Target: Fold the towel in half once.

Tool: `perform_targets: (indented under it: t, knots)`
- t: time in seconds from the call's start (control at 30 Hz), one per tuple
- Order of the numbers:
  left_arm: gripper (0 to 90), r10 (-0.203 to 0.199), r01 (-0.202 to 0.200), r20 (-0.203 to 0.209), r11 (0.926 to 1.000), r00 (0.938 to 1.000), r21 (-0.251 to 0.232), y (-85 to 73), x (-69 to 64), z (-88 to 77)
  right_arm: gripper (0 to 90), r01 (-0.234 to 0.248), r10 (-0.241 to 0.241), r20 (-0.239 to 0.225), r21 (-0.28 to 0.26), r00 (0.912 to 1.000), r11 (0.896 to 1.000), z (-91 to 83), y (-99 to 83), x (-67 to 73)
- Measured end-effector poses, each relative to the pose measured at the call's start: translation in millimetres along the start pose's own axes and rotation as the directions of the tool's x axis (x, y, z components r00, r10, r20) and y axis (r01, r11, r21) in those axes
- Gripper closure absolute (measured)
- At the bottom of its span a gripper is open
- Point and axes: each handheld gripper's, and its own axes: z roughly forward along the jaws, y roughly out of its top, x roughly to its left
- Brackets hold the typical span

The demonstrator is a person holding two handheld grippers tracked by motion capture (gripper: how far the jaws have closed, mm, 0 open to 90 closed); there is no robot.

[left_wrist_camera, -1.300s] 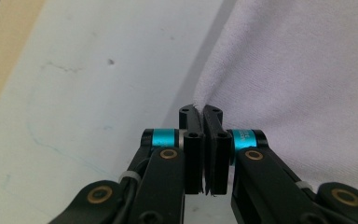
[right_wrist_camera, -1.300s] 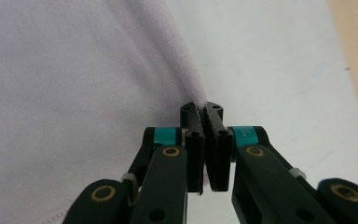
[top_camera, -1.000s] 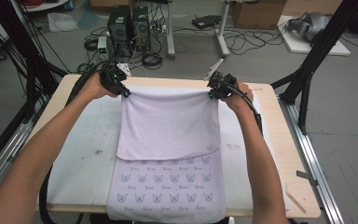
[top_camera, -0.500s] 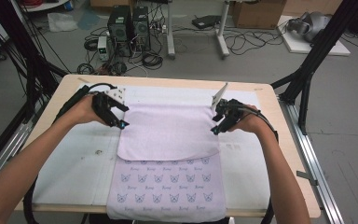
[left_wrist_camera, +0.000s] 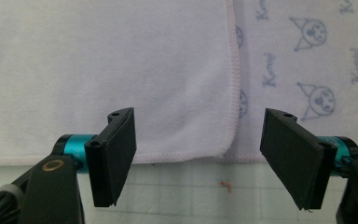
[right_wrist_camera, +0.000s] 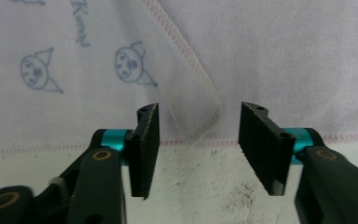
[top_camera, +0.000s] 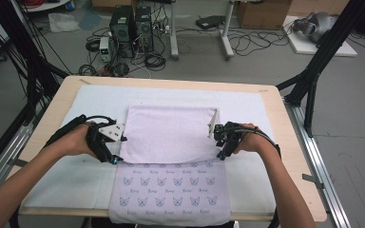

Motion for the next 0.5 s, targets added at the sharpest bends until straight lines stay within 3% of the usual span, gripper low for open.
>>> perform_targets:
  t: [0.1,0.2,0.27,0.33,0.5]
  knots:
    - [27.3,0.009,-0.009,-0.006,0.9999,0.9999,0.014,-3.5,-7.1,6.9,65.7,-0.005,0.007,-0.059,0.021,0.9982,1.000,6.4,3.3,-2.1]
    - [28.7,0.013,-0.012,-0.018,0.9991,0.9998,0.041,-5.3,-10.8,12.1,82.7,0.000,0.001,-0.077,0.013,0.9970,1.000,9.6,4.2,-1.0]
    - [30.4,0.018,-0.017,-0.029,0.9985,0.9994,0.053,-6.0,-12.1,15.6,84.0,-0.001,-0.001,-0.097,-0.019,0.9952,1.000,10.9,2.5,0.1]
    - [32.9,0.023,-0.021,-0.023,0.9973,0.9995,0.070,-5.8,-12.0,18.0,84.5,-0.004,0.002,-0.100,-0.021,0.9950,1.000,11.9,0.3,1.4]
    - [43.9,0.034,-0.028,-0.053,0.9940,0.9980,0.105,-3.2,-10.8,22.9,84.6,-0.012,0.006,-0.097,-0.063,0.9953,0.998,8.4,-6.4,4.3]
